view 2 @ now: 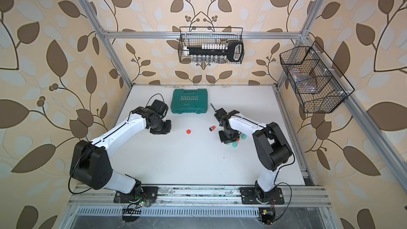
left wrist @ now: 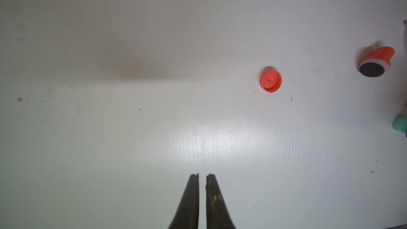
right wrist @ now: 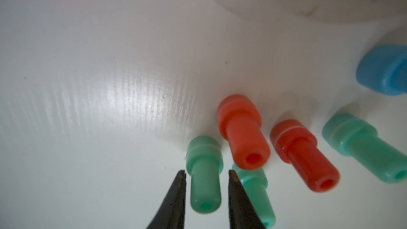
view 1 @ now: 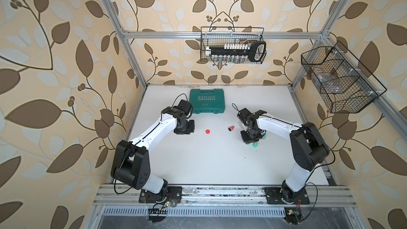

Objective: Close the stamp cap
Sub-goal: Place the stamp at the center of the board, then pick up the stamp from the center of the board.

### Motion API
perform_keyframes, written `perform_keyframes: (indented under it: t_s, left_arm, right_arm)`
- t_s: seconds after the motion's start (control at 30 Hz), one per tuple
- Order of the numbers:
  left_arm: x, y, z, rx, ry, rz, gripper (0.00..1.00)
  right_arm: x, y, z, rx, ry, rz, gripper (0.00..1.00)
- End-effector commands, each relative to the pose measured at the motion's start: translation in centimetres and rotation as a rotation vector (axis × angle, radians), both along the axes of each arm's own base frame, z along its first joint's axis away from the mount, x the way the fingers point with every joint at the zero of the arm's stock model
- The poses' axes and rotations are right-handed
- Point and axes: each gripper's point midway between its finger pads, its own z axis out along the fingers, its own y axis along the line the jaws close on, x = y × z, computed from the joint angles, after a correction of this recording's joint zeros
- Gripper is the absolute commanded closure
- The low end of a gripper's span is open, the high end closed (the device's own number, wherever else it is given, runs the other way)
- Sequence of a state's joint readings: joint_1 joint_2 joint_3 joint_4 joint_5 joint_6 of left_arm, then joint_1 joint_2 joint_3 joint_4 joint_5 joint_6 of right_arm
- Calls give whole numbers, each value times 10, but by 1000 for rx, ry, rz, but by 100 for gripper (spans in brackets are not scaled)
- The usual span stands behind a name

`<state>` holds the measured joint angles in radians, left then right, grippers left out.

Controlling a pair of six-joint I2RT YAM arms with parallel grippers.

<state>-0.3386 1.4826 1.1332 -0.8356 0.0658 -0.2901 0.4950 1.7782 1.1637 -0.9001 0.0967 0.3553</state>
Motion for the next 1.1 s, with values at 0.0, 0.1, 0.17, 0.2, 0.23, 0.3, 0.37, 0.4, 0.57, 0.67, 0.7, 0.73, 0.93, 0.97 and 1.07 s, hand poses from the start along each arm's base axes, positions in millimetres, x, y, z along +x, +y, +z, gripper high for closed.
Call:
perform_keyframes:
  t_s: [0.0,0.1,0.17,0.2,0.23,0.3,0.37,0.4,0.57,0.67,0.7,0.73,0.93,0.97,1.07]
  left_arm:
    - [-1,8,-2,37,7,-1,89]
    - [-1,8,-2,36,6,-3,88]
    - [-1,8,-1,35,3,-2,88]
    - [-1,8,-1,35,3,-1,88]
    - [-1,8,-1,35,2,0,88]
    - [0,6,-1,21,1,-2,88]
    - [2,1,1,0,-6,-4,86]
    - [2,-3,2,-19,-9,-7,85]
    - [13,-35,15,-77,-28,-46,79]
    - [19,-59,23,-82,-46,-98,78]
    - [20,-65,23,-83,-44,-113,78]
    - [20,-69,22,-93,-37,-125,78]
    - [15,-57,18,-35,-33,-147,78]
    - [13,-52,18,-21,-38,-145,78]
    - [11,-37,17,-7,-46,-123,78]
  right_arm:
    - [3,1,11,4,-7,4,65]
    - [4,1,23,10,-25,3,64]
    - [6,2,34,16,-45,0,64]
    - [7,3,41,24,-58,2,64]
    - [8,3,47,30,-69,1,64]
    - [11,6,60,53,-96,6,64]
    - [13,10,70,76,-115,13,64]
    - [14,11,75,85,-123,16,63]
    - [21,21,91,139,-159,59,63]
    - [28,36,99,197,-158,149,62]
    - [33,41,100,215,-167,186,61]
    - [37,47,102,233,-175,232,61]
    - [55,82,101,332,-245,589,62]
    - [58,88,102,346,-267,663,62]
    - [62,97,99,343,-287,880,58]
